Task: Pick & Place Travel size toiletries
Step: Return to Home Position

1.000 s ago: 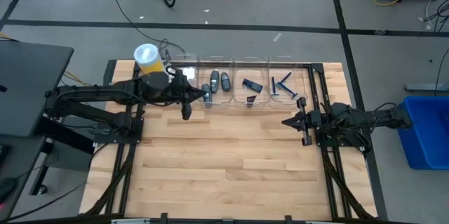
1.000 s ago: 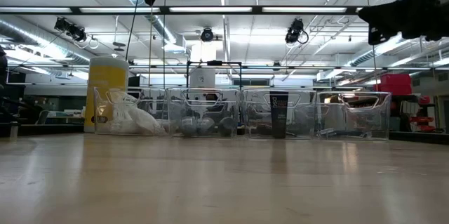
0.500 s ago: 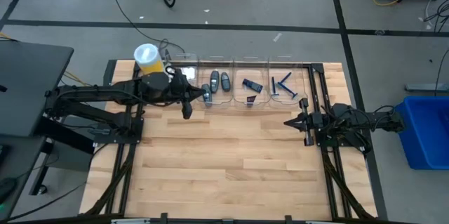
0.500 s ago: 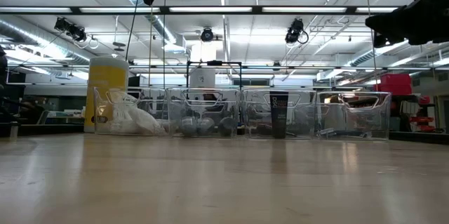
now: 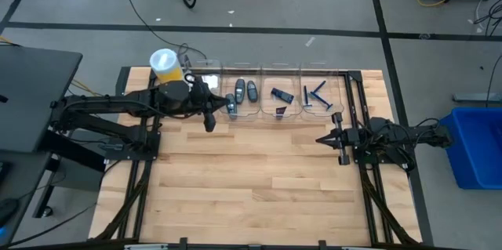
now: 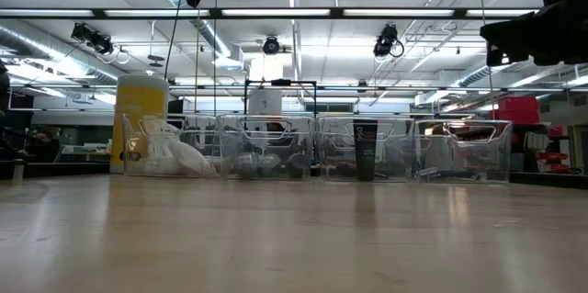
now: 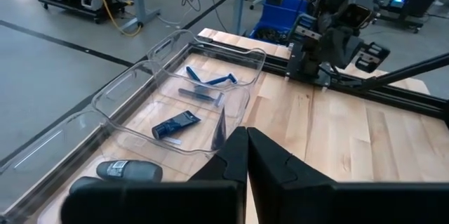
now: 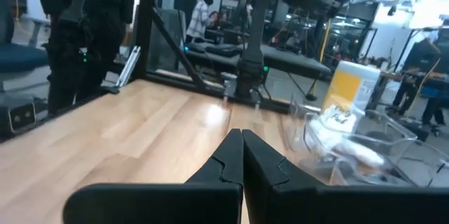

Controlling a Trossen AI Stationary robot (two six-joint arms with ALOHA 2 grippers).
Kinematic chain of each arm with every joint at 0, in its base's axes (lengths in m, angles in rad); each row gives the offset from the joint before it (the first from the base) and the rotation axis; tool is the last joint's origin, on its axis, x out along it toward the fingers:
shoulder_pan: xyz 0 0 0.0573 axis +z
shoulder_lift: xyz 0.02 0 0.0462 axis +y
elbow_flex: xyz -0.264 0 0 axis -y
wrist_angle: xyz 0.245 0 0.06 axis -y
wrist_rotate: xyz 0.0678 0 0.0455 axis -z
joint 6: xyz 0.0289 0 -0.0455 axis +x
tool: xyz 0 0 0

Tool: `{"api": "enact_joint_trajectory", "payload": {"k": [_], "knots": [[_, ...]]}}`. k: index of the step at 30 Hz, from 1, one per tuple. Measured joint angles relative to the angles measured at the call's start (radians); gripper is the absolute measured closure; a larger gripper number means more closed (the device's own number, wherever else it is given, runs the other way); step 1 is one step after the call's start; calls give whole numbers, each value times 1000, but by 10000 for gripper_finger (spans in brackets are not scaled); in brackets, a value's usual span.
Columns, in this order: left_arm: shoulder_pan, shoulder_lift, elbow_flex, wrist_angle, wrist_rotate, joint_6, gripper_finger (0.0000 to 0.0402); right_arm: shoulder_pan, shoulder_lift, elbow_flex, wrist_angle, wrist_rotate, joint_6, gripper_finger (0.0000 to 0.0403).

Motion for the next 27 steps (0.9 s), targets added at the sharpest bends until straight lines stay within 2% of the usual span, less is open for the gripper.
{"api": "enact_joint_trajectory", "payload": {"k": [7, 19, 27], "knots": [[0, 0, 0, 3, 7, -2, 395, 0, 1, 0, -10, 53, -43, 400], [0, 0, 0, 4, 15, 56, 398, 0, 1, 0, -10, 56, -43, 368], [0, 1, 0, 3, 106, 137, 398, 0, 1, 0, -10, 56, -43, 368]]}}
